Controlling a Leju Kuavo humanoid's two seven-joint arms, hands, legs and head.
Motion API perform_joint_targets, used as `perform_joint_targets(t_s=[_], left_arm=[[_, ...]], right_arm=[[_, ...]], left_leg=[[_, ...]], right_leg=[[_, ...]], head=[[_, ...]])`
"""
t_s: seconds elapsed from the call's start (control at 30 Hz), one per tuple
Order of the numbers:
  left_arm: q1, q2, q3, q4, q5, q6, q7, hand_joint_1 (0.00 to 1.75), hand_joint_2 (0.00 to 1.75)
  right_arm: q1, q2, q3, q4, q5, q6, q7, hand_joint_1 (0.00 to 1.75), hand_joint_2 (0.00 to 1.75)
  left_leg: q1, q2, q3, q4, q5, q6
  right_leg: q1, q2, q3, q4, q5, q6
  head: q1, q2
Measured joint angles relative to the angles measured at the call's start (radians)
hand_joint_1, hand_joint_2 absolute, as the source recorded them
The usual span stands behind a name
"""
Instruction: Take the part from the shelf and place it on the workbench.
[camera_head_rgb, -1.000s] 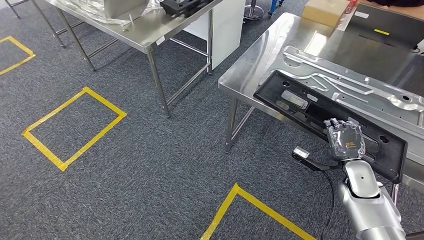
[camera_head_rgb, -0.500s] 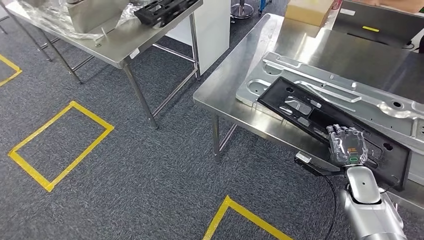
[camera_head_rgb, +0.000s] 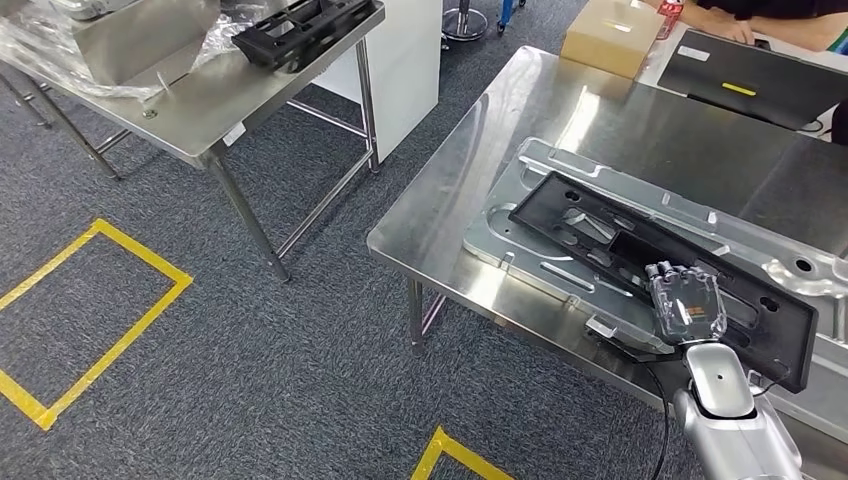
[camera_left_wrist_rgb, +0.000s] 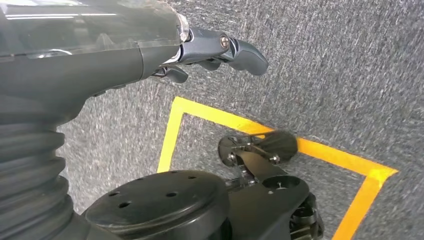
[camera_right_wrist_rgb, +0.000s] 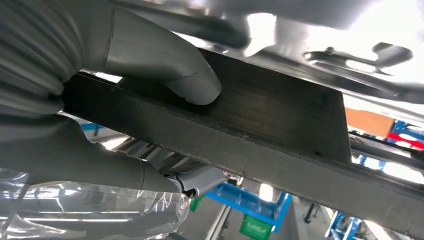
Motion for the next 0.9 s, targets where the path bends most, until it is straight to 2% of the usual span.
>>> perform_joint_targets(t_s=[0.03,0.07,0.1,0.13,0.2,0.27,0.37,0.43,0.6,0.87,0.9], left_arm=[[0.001,-0.001,0.000,0.000,0.002,0.000,-0.001,0.00,1.75],[0.002,-0.001,0.000,0.000,0.003,0.000,-0.002,0.00,1.75],[0.003,-0.001,0.000,0.000,0.004,0.001,-0.004,0.00,1.75],[0.003,-0.001,0.000,0.000,0.005,0.001,-0.005,0.00,1.75],[0.003,-0.001,0.001,0.000,0.006,0.002,-0.006,0.00,1.75],[-0.001,-0.001,0.001,0.000,0.006,0.004,-0.006,0.00,1.75],[-0.005,-0.001,0.002,0.000,0.007,0.010,-0.007,0.00,1.75],[-0.006,-0.001,0.002,0.000,0.009,0.012,-0.007,0.00,1.75],[-0.005,-0.001,0.002,0.000,0.009,0.025,-0.012,0.00,1.75],[-0.006,-0.002,0.003,0.000,0.003,0.034,-0.065,0.00,1.75],[-0.006,-0.002,0.003,0.000,0.001,0.034,-0.068,0.00,1.75]], right_arm=[[0.000,0.000,0.000,0.001,0.000,0.001,-0.001,1.75,1.75],[-0.001,0.001,0.000,0.003,0.001,0.002,-0.001,1.75,1.75],[-0.002,0.001,0.000,0.004,0.002,0.002,-0.001,1.75,1.75],[-0.003,0.001,0.000,0.005,0.003,0.003,-0.001,1.75,1.75],[-0.009,0.003,0.001,0.004,0.004,0.005,-0.002,1.75,1.75],[-0.017,0.003,0.001,0.004,0.002,0.006,-0.001,1.75,1.75],[-0.021,0.003,0.000,0.000,-0.032,0.005,-0.014,1.75,1.75],[-0.021,0.002,-0.003,-0.016,-0.102,0.005,-0.045,1.75,1.75],[-0.013,-0.014,-0.027,-0.085,-0.309,0.065,-0.148,1.75,1.75],[0.028,-0.018,-0.034,-0.107,-0.296,0.070,-0.162,1.75,1.75],[0.032,-0.017,-0.034,-0.107,-0.291,0.068,-0.160,1.31,1.31]], left_leg=[[0.001,-0.001,0.010,0.001,-0.008,-0.003],[0.000,-0.001,0.017,0.002,-0.015,-0.007],[-0.001,-0.003,0.020,0.005,-0.020,-0.011],[-0.002,-0.004,0.020,0.010,-0.025,-0.014],[-0.004,-0.004,0.017,0.017,-0.030,-0.013],[-0.004,-0.001,0.019,0.018,-0.033,-0.009],[-0.003,0.000,0.025,0.017,-0.036,-0.009],[-0.002,0.001,0.027,0.016,-0.037,-0.011],[0.003,0.003,0.032,0.016,-0.041,-0.025],[0.002,0.003,0.036,0.017,-0.042,-0.027],[0.002,0.003,0.036,0.018,-0.042,-0.027]], right_leg=[[-0.006,-0.002,-0.006,-0.061,0.067,0.006],[-0.008,-0.004,-0.006,-0.114,0.120,0.010],[-0.009,-0.005,-0.002,-0.157,0.154,0.008],[-0.008,-0.006,0.004,-0.184,0.161,0.002],[-0.006,-0.003,0.017,-0.202,0.147,-0.016],[-0.005,0.000,0.023,-0.208,0.139,-0.026],[-0.002,0.001,0.029,-0.208,0.135,-0.030],[-0.001,0.001,0.031,-0.208,0.134,-0.033],[0.004,0.002,0.036,-0.208,0.132,-0.037],[0.004,0.002,0.042,-0.209,0.131,-0.038],[0.004,0.002,0.042,-0.209,0.131,-0.038]], head=[[0.000,0.000],[0.000,0.000],[0.000,0.000],[0.000,0.000],[0.000,0.000],[0.000,0.000],[0.000,0.000],[0.000,0.000],[0.000,0.000],[0.000,0.000],[0.000,0.000]])
